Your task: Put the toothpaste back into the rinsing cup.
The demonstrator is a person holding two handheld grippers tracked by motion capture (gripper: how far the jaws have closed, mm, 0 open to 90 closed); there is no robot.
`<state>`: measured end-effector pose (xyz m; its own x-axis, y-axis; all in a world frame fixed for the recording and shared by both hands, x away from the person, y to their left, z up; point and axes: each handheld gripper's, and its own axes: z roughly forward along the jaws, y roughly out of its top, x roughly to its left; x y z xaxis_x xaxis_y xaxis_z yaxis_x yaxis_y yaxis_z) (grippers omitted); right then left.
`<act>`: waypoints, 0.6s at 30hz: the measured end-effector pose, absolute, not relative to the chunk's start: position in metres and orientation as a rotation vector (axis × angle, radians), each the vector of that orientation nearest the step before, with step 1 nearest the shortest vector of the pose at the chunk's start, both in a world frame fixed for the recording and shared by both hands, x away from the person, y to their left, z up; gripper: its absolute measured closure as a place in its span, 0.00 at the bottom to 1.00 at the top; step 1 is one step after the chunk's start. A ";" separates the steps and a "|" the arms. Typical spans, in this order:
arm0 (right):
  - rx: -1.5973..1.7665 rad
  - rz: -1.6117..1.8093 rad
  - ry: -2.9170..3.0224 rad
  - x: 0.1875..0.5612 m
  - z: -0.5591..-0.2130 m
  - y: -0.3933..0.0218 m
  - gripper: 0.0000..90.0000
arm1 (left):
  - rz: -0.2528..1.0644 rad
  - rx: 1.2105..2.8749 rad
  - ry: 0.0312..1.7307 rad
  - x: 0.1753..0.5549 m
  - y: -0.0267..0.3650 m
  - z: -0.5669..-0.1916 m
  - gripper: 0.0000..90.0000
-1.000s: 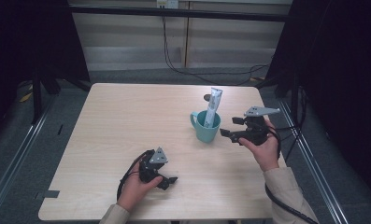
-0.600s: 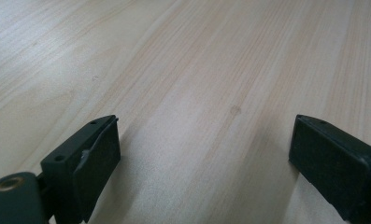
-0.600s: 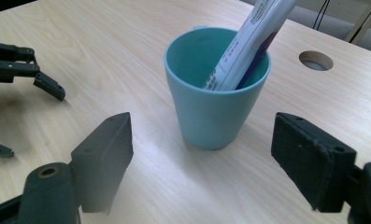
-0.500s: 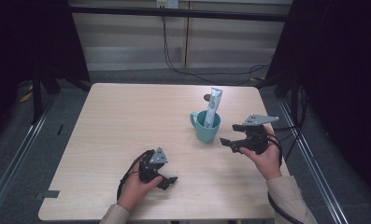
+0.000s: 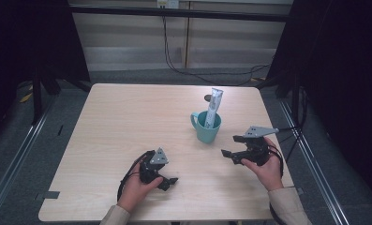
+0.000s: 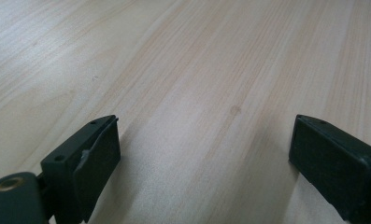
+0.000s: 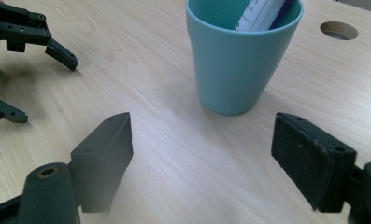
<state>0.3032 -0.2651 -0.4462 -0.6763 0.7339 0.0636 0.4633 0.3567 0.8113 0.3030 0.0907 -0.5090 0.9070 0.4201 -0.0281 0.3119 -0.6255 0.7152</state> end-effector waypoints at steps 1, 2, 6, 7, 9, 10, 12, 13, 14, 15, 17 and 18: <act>1.059 1.229 2.313 0.303 -0.446 -0.265 0.22 | 0.181 2.293 0.520 0.303 0.091 -0.509 0.10; 1.062 1.229 2.314 0.302 -0.447 -0.265 0.22 | 0.181 2.293 0.520 0.303 0.091 -0.509 0.10; 1.074 1.229 2.313 0.298 -0.453 -0.266 0.22 | 0.181 2.293 0.520 0.303 0.091 -0.509 0.10; 1.084 1.236 2.308 0.296 -0.456 -0.267 0.22 | 0.181 2.293 0.520 0.303 0.091 -0.509 0.10; 1.087 1.238 2.310 0.294 -0.460 -0.267 0.21 | 0.181 2.293 0.520 0.303 0.091 -0.509 0.09; 1.091 1.234 2.315 0.293 -0.462 -0.267 0.21 | 0.181 2.293 0.520 0.303 0.091 -0.509 0.10; 1.091 1.230 2.318 0.292 -0.464 -0.267 0.21 | 0.181 2.294 0.520 0.303 0.091 -0.509 0.10; 1.088 1.229 2.331 0.290 -0.469 -0.266 0.21 | 0.181 2.294 0.520 0.303 0.091 -0.509 0.10; 1.088 1.229 2.331 0.290 -0.469 -0.266 0.21 | 0.181 2.294 0.520 0.303 0.091 -0.509 0.09; 1.092 1.226 2.336 0.289 -0.471 -0.266 0.21 | 0.181 2.293 0.519 0.303 0.091 -0.509 0.09; 1.091 1.235 2.349 0.287 -0.477 -0.265 0.21 | 0.181 2.294 0.520 0.303 0.091 -0.509 0.10; 1.091 1.235 2.349 0.287 -0.477 -0.265 0.21 | 0.181 2.294 0.520 0.303 0.091 -0.509 0.10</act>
<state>0.2868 -0.2647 -0.4766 -0.6793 0.7268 0.1012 0.4956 0.3526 0.7938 0.3030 0.0907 -0.5090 0.9069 0.4204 -0.0281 0.3123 -0.6259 0.7147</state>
